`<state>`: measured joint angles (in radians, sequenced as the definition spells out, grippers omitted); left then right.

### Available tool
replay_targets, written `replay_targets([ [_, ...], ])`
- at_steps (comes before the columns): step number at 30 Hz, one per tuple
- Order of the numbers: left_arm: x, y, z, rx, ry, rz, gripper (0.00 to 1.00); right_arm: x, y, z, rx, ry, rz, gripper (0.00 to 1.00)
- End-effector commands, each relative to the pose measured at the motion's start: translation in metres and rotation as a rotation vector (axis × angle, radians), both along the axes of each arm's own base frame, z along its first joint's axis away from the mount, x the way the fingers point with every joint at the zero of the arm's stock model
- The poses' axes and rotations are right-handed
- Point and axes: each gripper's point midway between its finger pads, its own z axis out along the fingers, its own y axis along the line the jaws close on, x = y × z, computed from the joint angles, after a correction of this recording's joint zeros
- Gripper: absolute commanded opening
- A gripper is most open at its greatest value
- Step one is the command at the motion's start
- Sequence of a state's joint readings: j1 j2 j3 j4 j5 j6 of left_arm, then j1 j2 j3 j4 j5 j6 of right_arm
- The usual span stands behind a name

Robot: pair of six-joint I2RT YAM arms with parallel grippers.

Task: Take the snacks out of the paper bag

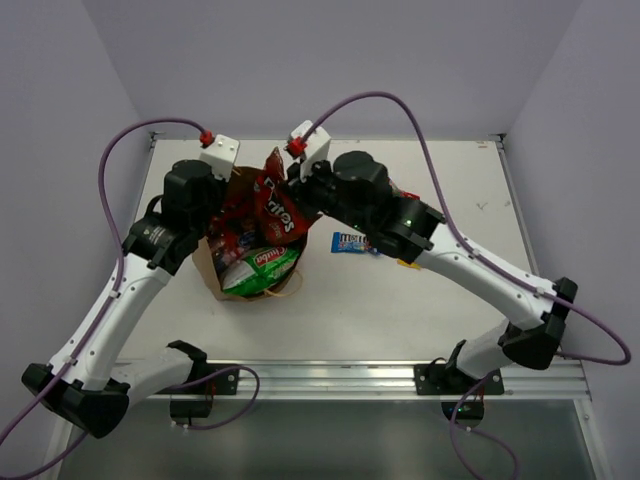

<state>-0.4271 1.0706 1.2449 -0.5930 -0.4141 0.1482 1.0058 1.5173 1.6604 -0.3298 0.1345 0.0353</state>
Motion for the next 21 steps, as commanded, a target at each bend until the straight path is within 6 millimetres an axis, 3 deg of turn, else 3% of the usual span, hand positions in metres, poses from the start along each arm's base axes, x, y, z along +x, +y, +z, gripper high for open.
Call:
replay_targets([
  [1,0.012,0.013,0.042,-0.044,-0.171,0.105,0.0,-0.028,-0.044,0.127,0.24,-0.226,0.009,0.0],
  [7,0.016,0.022,0.03,0.001,-0.143,0.167,0.0,-0.05,-0.114,0.193,0.362,-0.344,-0.088,0.0],
  [11,0.018,0.026,0.028,0.005,-0.139,0.195,0.0,-0.047,-0.165,0.209,0.384,-0.39,-0.244,0.0],
  [16,0.023,0.038,0.03,0.017,-0.134,0.255,0.0,-0.024,-0.21,0.17,0.344,-0.328,-0.42,0.0],
  [19,0.026,0.047,0.037,0.005,-0.148,0.286,0.0,-0.014,-0.214,0.127,0.311,-0.254,-0.455,0.0],
  [21,0.029,0.05,0.043,-0.013,-0.161,0.293,0.0,-0.008,-0.202,0.089,0.252,-0.197,-0.438,0.0],
])
